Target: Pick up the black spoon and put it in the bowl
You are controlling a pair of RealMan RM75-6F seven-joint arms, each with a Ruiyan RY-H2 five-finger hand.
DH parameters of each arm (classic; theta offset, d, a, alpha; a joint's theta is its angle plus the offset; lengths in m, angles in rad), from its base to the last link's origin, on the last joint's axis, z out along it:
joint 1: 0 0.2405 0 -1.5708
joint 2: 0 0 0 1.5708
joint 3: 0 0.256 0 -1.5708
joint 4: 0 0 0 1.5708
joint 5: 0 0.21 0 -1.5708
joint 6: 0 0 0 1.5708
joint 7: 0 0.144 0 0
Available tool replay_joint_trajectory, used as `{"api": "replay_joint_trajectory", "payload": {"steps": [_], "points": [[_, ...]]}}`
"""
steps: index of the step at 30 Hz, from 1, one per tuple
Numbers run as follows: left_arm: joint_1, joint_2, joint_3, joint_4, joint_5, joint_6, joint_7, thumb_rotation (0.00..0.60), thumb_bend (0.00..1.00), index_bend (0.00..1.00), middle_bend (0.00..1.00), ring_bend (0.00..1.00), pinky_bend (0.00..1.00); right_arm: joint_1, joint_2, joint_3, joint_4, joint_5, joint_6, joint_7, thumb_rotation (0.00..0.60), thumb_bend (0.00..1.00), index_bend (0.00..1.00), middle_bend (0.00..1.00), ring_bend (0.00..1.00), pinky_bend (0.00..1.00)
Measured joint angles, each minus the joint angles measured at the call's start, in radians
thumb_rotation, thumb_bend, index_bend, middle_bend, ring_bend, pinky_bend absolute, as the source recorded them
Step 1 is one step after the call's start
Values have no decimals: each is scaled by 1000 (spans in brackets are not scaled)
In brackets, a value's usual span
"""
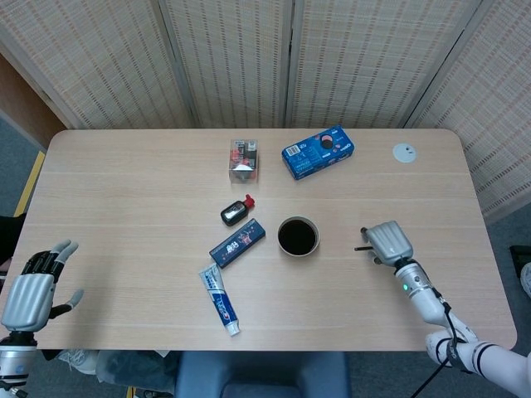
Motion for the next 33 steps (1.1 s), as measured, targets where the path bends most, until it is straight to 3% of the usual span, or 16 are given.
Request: {"api": "replay_joint_trajectory", "payload": {"steps": [14, 33], "points": [[11, -4, 3, 15, -8, 5, -7, 600, 242, 129, 128, 184, 163, 49, -73, -30, 86, 17, -39, -135, 600, 294, 468, 1000, 1000, 1000], [16, -12, 2, 38, -10, 4, -26, 600, 242, 129, 128, 184, 163, 68, -123, -31, 151, 79, -77, -171, 600, 314, 480, 1000, 1000, 1000]]}}
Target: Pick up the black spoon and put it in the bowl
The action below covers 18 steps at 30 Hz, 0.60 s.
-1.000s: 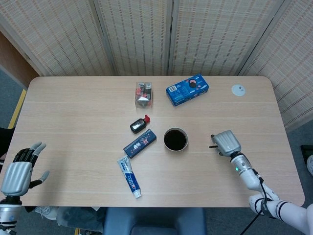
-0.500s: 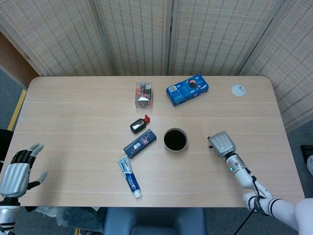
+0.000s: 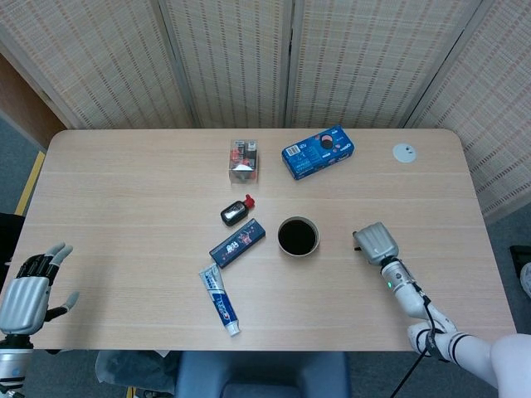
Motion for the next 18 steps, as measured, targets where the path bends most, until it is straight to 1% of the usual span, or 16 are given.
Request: {"api": "replay_joint_trajectory", "payload": {"steps": [9, 18], "points": [[1, -5, 0, 7, 0, -1, -5, 600, 242, 129, 128, 184, 163, 1, -8, -5, 11, 7, 1, -3, 600, 319, 503, 1000, 1000, 1000], [3, -5, 0, 13, -4, -3, -9, 600, 242, 129, 128, 184, 163, 9, -20, -7, 24, 12, -7, -5, 600, 318, 504, 1000, 1000, 1000]]}}
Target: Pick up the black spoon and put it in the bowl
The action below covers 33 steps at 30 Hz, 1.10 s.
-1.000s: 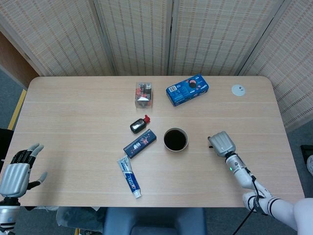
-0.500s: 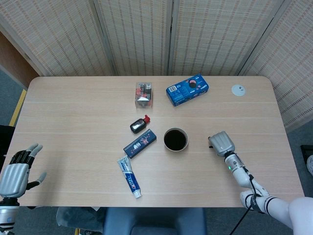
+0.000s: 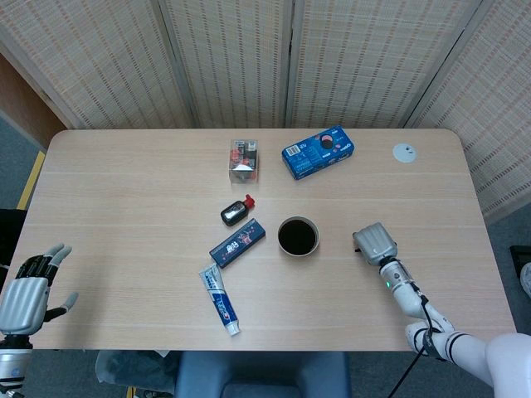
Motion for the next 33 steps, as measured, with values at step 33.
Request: {"api": "replay_joint_trajectory", "payload": {"steps": [33], "points": [[10, -3, 0, 23, -4, 4, -22, 600, 242, 129, 128, 184, 163, -7, 24, 7, -48, -1, 44, 41, 600, 515, 604, 1000, 1000, 1000]]}}
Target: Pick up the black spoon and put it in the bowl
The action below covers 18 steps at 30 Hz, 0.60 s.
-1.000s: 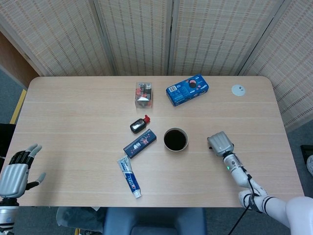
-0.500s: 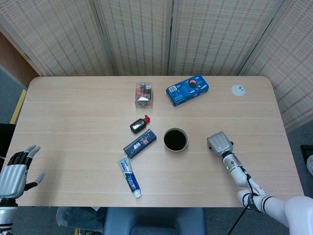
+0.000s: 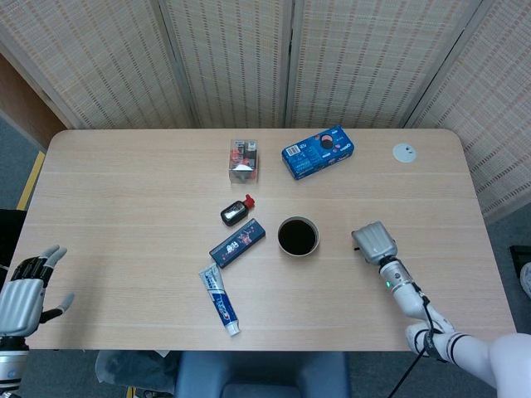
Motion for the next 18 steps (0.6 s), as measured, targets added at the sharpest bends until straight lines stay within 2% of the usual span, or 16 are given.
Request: {"api": "replay_joint_trajectory", "payload": {"steps": [8, 18], "points": [[-2, 6, -4, -5, -3, -1, 6, 600, 242, 129, 128, 184, 163, -24, 72, 29, -121, -36, 98, 115, 600, 520, 627, 1000, 1000, 1000], [-3, 17, -5, -29, 6, 4, 24, 600, 242, 129, 128, 184, 163, -52, 178, 86, -311, -78, 176, 410, 600, 520, 641, 1000, 1000, 1000]]}}
